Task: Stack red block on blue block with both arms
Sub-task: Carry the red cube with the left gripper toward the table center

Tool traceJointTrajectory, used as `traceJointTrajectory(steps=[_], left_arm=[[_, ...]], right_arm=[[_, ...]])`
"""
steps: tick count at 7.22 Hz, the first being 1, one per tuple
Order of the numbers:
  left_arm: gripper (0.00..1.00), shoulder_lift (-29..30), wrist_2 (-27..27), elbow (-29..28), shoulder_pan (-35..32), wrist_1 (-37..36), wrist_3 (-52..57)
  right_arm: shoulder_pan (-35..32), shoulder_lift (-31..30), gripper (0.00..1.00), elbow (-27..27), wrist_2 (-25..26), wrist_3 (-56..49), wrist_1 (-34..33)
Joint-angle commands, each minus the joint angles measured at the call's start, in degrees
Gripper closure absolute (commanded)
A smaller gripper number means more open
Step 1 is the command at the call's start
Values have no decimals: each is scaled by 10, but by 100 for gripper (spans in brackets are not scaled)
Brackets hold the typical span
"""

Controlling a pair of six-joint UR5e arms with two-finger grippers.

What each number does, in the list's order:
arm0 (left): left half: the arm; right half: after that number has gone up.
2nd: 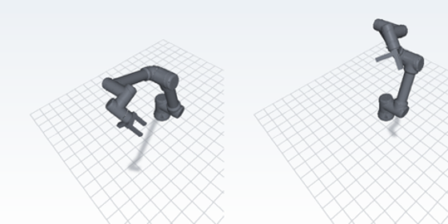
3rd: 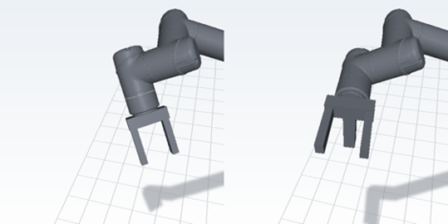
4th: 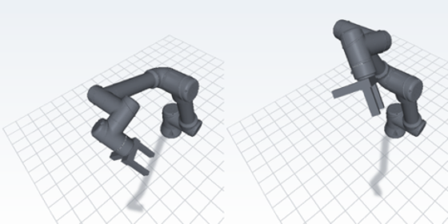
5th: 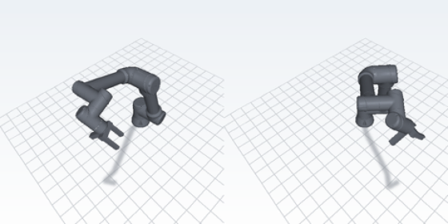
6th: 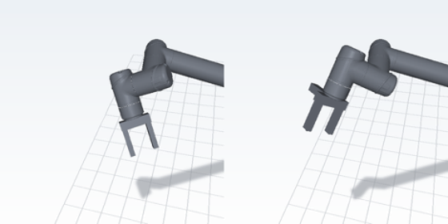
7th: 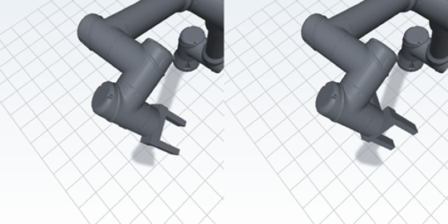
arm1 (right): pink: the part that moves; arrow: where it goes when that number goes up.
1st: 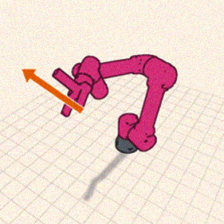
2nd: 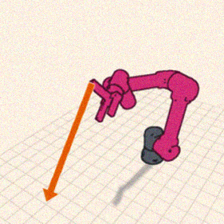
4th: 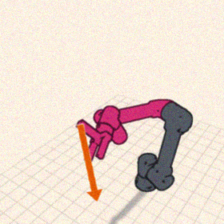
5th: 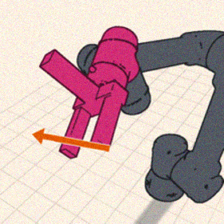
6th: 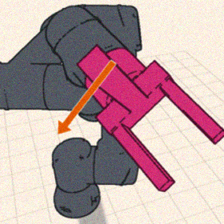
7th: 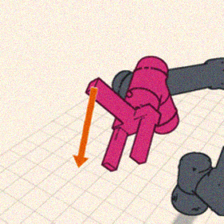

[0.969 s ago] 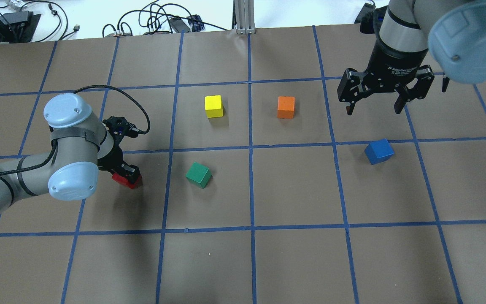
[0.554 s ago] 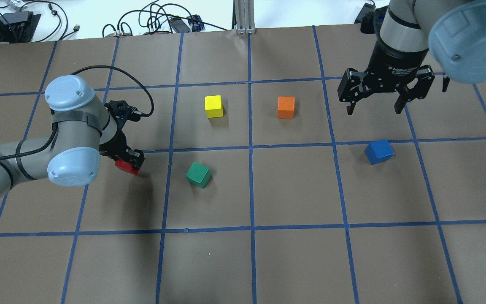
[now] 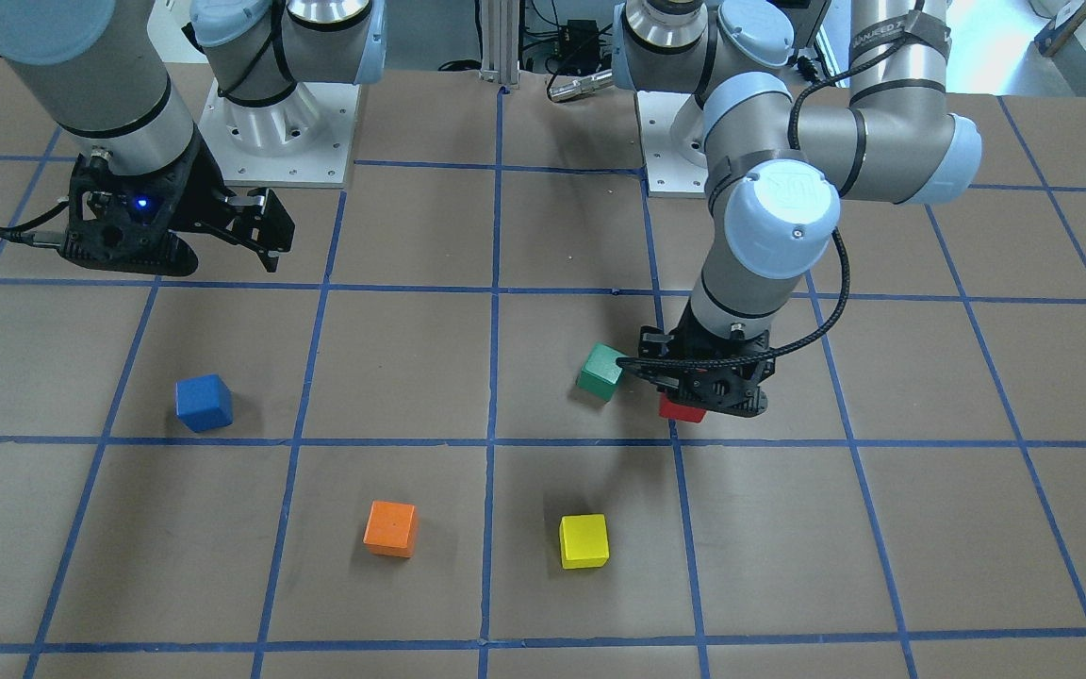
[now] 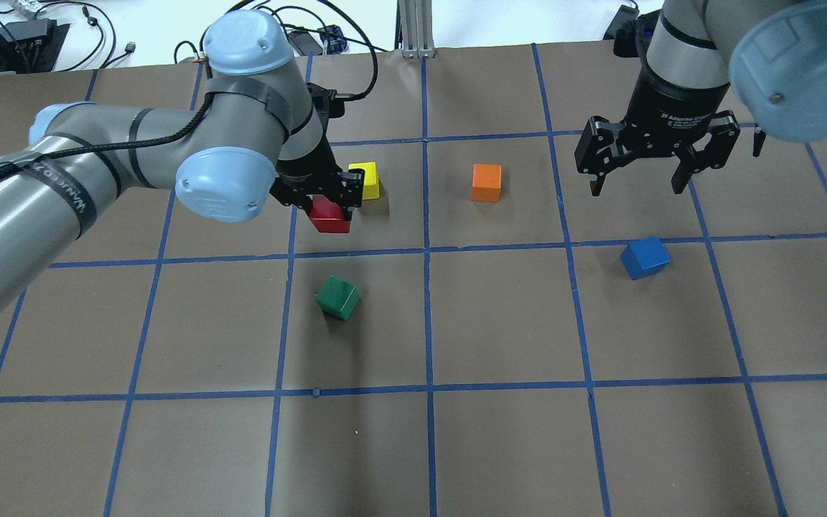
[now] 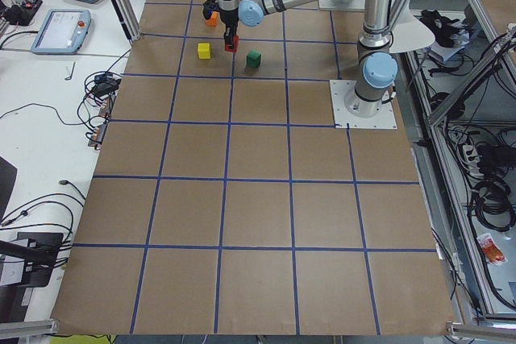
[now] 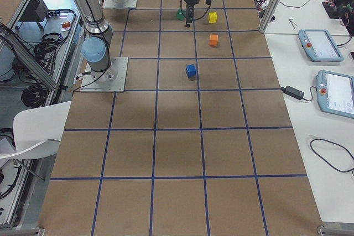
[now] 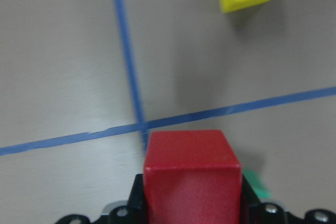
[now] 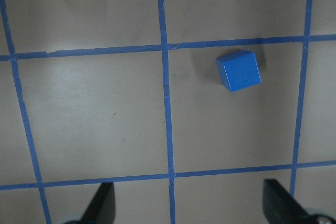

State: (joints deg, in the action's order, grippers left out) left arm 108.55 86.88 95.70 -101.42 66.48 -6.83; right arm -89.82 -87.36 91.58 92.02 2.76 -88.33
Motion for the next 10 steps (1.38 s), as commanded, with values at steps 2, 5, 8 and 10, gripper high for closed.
traceJointTrajectory(steps=[2,5,8,10], left_arm=[[99,53,-4,-14,-79,-32,-110],[99,99,-1,-14,-109,-102,-148],[29,114,3,-14,-111,-104,-142],[0,88,8,-29,-86,-97,-132]], right_arm=[[3,0,0,0,1,-1,3],[2,6,0,0,-5,-24,-4],[2,14,0,0,-11,-17,-34],[1,36,0,0,-12,-18,-34]])
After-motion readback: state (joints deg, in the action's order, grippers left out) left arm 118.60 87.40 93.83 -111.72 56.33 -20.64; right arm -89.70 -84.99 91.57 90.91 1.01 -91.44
